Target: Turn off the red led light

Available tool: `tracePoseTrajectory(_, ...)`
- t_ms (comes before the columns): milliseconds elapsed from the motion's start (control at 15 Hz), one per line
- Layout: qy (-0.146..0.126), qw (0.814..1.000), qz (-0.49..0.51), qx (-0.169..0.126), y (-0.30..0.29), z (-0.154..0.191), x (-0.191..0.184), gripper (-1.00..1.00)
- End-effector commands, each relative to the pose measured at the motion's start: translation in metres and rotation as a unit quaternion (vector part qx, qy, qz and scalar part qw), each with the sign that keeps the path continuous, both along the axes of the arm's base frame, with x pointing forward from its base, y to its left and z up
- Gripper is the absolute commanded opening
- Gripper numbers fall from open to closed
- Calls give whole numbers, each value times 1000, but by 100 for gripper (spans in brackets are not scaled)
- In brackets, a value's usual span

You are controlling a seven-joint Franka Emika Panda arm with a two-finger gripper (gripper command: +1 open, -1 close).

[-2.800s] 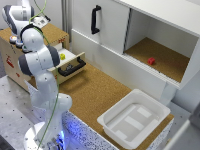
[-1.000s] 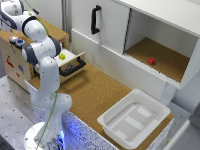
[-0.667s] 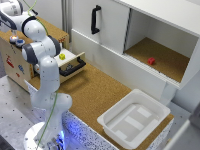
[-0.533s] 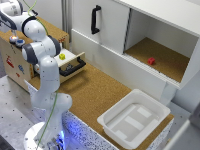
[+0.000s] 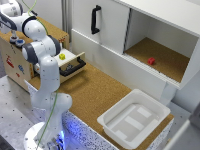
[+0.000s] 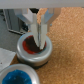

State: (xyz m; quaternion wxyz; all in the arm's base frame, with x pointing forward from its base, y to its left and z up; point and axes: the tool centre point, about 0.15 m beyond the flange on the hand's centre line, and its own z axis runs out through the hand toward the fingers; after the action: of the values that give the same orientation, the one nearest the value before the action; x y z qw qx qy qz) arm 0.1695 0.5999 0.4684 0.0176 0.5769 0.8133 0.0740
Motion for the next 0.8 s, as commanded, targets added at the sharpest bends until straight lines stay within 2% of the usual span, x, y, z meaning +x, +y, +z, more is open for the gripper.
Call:
tracePoseTrajectory(0, -41, 998, -44, -33, 8, 94, 14, 100)
tracePoseTrajectory(133, -35, 996, -75, -24, -9, 99, 31, 100)
tracePoseTrajectory(200, -38, 994, -95, -31, -18, 93, 40, 100)
tracePoseTrajectory(333, -24, 991, -125, -35, -33, 80, 48, 100)
tracePoseTrajectory(467, -11, 990, -140, -33, -41, 68, 45, 100)
tracePoseTrajectory(733, -10, 981, -188, -44, -61, 54, 32, 100)
